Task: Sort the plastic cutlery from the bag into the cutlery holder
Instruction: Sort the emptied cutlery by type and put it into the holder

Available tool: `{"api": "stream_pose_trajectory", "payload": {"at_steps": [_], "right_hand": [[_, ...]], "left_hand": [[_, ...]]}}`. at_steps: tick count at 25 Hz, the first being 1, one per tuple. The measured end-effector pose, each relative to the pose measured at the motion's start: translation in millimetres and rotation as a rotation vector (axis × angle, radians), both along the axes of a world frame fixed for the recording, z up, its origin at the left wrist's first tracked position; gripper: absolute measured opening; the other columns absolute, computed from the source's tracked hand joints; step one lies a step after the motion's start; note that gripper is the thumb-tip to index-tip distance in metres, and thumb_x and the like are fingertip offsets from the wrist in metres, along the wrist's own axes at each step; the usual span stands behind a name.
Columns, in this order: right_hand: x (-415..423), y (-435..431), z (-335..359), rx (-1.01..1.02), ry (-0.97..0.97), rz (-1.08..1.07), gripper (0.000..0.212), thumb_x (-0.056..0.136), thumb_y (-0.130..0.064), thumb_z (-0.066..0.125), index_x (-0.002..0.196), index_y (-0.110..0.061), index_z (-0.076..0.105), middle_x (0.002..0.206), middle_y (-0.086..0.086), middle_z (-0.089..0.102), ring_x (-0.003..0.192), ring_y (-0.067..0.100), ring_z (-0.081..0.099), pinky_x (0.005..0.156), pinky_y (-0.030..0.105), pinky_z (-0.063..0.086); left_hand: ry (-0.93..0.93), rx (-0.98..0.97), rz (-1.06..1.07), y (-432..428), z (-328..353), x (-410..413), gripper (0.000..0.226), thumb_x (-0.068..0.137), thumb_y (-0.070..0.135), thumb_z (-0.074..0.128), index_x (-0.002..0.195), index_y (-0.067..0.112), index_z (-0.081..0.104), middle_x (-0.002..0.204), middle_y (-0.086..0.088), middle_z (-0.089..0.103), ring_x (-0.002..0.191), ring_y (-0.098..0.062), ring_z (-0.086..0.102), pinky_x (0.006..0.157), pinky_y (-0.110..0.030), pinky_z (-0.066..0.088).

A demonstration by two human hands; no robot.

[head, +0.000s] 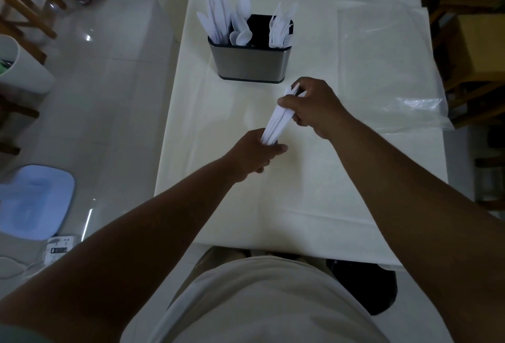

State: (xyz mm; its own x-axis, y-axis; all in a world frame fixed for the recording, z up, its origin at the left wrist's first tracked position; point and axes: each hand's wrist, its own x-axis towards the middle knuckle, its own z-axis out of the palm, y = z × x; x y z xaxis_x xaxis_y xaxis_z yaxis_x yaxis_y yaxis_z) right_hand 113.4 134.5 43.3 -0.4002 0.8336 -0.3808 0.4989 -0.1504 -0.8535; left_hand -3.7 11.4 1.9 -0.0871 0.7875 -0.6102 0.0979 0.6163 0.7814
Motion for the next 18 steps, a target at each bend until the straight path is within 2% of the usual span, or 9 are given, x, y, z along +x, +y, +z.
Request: {"api": "stream_pose_trajectory", "payload": {"at_steps": [2, 4, 7, 10, 12, 15, 18], "right_hand": [[-2, -4, -3, -0.124, 0.133, -0.056, 0.021, 0.082, -0.025, 0.077, 0.092, -0.016, 0.061, 0.071, 0.007, 0.063, 0.05, 0.017, 0.052, 0.045, 0.025, 0.041], [-4, -10, -6, -0.287, 0.215, -0.026, 0.027, 0.084, -0.03, 0.078, 0.098, -0.01, 0.066, 0.073, 0.009, 0.066, 0.055, 0.017, 0.052, 0.047, 0.026, 0.041], [-8, -18, -9, -0.34, 0.109, 0.099, 0.031, 0.081, -0.03, 0.08, 0.093, -0.002, 0.069, 0.07, 0.009, 0.069, 0.052, 0.014, 0.054, 0.045, 0.023, 0.041], [-15, -14, -12, -0.311, 0.044, 0.083, 0.027, 0.076, -0.026, 0.083, 0.084, -0.004, 0.07, 0.075, 0.015, 0.071, 0.052, 0.014, 0.057, 0.045, 0.023, 0.041], [-18, -10, -11, -0.258, -0.001, 0.069, 0.021, 0.076, -0.022, 0.08, 0.079, -0.004, 0.071, 0.073, 0.016, 0.07, 0.051, 0.015, 0.058, 0.046, 0.024, 0.042], [-24, 0, -6, -0.168, -0.011, 0.005, 0.021, 0.077, -0.018, 0.078, 0.082, 0.001, 0.07, 0.064, 0.014, 0.069, 0.045, 0.015, 0.056, 0.043, 0.022, 0.041], [-27, 34, 14, -0.103, 0.111, -0.164, 0.016, 0.075, -0.011, 0.079, 0.076, -0.002, 0.066, 0.05, 0.005, 0.061, 0.037, 0.014, 0.05, 0.039, 0.02, 0.036]], "left_hand": [[0.021, -0.03, 0.076, 3, -2, 1, 0.034, 0.083, 0.023, 0.076, 0.072, 0.014, 0.046, 0.057, -0.003, 0.046, 0.044, -0.014, 0.039, 0.046, -0.027, 0.039], [-0.007, -0.046, 0.145, 7, -2, -1, 0.033, 0.08, 0.022, 0.079, 0.073, 0.013, 0.048, 0.056, -0.004, 0.045, 0.043, -0.014, 0.036, 0.046, -0.027, 0.035], [0.009, -0.022, 0.139, 13, -1, -3, 0.022, 0.077, 0.016, 0.08, 0.077, 0.009, 0.059, 0.058, -0.005, 0.052, 0.045, -0.015, 0.043, 0.047, -0.026, 0.037], [0.225, 0.015, 0.05, 20, 0, -1, 0.024, 0.078, 0.02, 0.08, 0.084, 0.004, 0.064, 0.064, -0.003, 0.062, 0.053, -0.015, 0.056, 0.053, -0.028, 0.05], [0.327, 0.055, 0.003, 25, -1, 0, 0.024, 0.079, 0.023, 0.08, 0.082, 0.008, 0.062, 0.066, -0.001, 0.063, 0.057, -0.016, 0.058, 0.06, -0.032, 0.053], [0.203, 0.102, 0.043, 29, 3, -9, 0.026, 0.079, 0.028, 0.08, 0.091, 0.013, 0.062, 0.074, -0.003, 0.067, 0.059, -0.014, 0.063, 0.059, -0.026, 0.056], [0.028, 0.161, 0.191, 35, 4, -40, 0.03, 0.085, 0.031, 0.074, 0.103, 0.01, 0.063, 0.092, -0.009, 0.071, 0.079, -0.019, 0.069, 0.079, -0.037, 0.058]]}}
